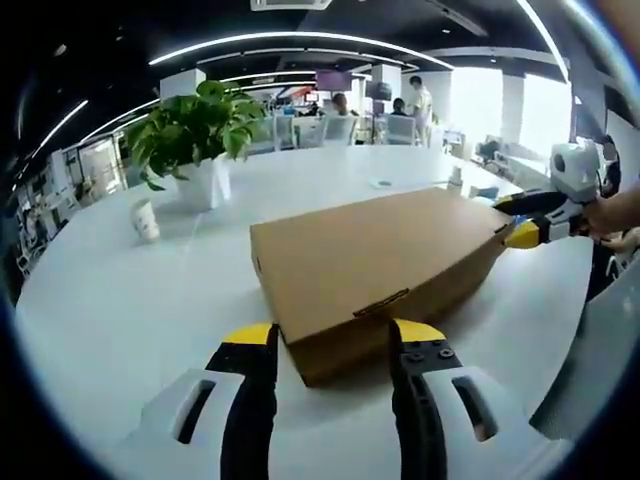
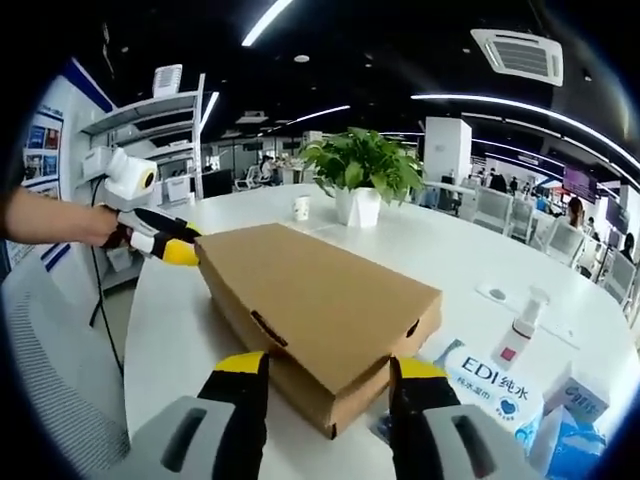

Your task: Operate the shoe box by opening the lid, removing the specified soft item, and placing it in the target area until the item is outside and the box remains undamaged.

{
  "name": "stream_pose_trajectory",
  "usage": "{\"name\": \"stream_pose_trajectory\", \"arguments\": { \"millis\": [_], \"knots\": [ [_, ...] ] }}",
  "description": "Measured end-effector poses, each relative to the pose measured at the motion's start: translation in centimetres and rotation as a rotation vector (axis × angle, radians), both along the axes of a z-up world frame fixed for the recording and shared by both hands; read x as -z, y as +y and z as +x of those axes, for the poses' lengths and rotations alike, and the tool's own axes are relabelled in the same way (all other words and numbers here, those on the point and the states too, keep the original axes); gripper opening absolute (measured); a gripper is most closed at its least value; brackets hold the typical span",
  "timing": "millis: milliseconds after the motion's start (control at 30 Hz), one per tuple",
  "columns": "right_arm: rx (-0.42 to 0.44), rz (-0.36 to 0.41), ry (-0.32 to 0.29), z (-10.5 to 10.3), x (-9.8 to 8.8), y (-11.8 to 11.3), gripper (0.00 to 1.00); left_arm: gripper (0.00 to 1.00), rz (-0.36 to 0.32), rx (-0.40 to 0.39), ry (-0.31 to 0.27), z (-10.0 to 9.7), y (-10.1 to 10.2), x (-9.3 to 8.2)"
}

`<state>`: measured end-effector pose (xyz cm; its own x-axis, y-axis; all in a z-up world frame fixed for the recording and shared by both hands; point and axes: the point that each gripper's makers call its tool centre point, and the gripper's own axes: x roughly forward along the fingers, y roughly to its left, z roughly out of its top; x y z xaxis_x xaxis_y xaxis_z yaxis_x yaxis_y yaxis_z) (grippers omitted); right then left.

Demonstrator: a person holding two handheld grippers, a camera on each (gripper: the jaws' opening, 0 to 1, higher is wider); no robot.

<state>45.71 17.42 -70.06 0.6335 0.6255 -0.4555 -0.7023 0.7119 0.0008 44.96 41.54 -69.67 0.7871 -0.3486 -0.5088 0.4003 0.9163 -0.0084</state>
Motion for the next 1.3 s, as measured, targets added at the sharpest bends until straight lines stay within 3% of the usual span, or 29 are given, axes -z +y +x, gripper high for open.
{"name": "stream_pose_trajectory", "arguments": {
  "millis": [767, 1300],
  "knots": [
    [0.047, -0.014, 0.02, 0.0, 1.4, 0.2, 0.45, 0.41, -0.005, -0.006, 0.038, 0.0, -0.1, 1.0],
    [0.083, -0.03, 0.022, 0.8, 1.8, 0.0, 0.44, 0.41, 0.002, 0.01, 0.056, 1.7, -0.2, 1.2]
  ]
}}
